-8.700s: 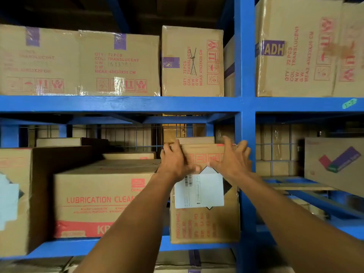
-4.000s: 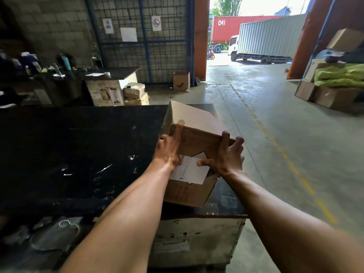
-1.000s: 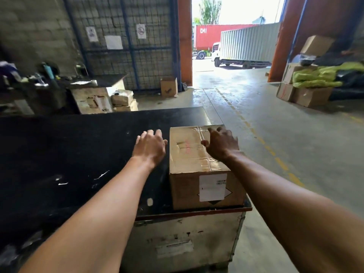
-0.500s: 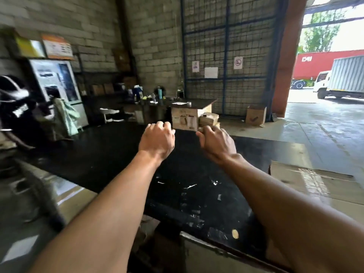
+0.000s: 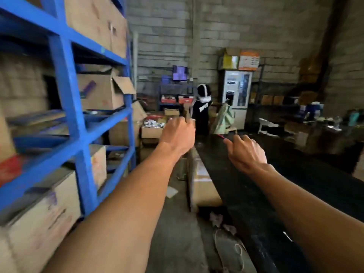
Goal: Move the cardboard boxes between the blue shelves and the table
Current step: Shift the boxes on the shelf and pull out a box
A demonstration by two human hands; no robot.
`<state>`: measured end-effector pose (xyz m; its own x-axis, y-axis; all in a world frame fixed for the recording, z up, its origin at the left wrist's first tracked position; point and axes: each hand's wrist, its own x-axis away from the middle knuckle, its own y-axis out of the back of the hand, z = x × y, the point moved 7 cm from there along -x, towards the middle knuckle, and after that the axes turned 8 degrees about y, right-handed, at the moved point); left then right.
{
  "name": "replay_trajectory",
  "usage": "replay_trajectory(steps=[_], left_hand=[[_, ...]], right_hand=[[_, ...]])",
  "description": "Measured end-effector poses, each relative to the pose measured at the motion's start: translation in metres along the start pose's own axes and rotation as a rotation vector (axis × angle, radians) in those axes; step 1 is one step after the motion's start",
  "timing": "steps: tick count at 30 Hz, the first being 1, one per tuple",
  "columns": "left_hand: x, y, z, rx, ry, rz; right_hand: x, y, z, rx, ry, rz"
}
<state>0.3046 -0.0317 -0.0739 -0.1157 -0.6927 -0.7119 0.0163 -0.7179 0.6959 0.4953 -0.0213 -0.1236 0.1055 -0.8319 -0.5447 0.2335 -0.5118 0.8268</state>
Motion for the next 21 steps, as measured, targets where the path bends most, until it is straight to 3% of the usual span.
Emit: replay_trajectory(steps=[6, 8, 10, 15, 21], left_hand=[[0.024, 0.049, 0.121, -0.367, 0.304, 0.075], [0.064, 0.102, 0.187, -0.563, 0.488, 0.077], [0.082, 0.134, 0.224, -0.631, 0.595, 0.051], [0.093, 0.171, 0.246, -0.689, 0.670, 0.068], [0.142, 0.256, 0.306, -0.748, 0.944, -0.048]], right_hand=[[-0.063, -0.041, 0.122, -0.229, 0.309, 0.089], [-0.057, -0.047, 0.228, -0.403, 0.527, 0.156], [-0.044, -0.044, 0.282, -0.441, 0.648, 0.172], [-0.037, -0.031, 0.332, -0.459, 0.748, 0.067], [-0.014, 0.014, 0.466, -0.732, 0.970, 0.072]])
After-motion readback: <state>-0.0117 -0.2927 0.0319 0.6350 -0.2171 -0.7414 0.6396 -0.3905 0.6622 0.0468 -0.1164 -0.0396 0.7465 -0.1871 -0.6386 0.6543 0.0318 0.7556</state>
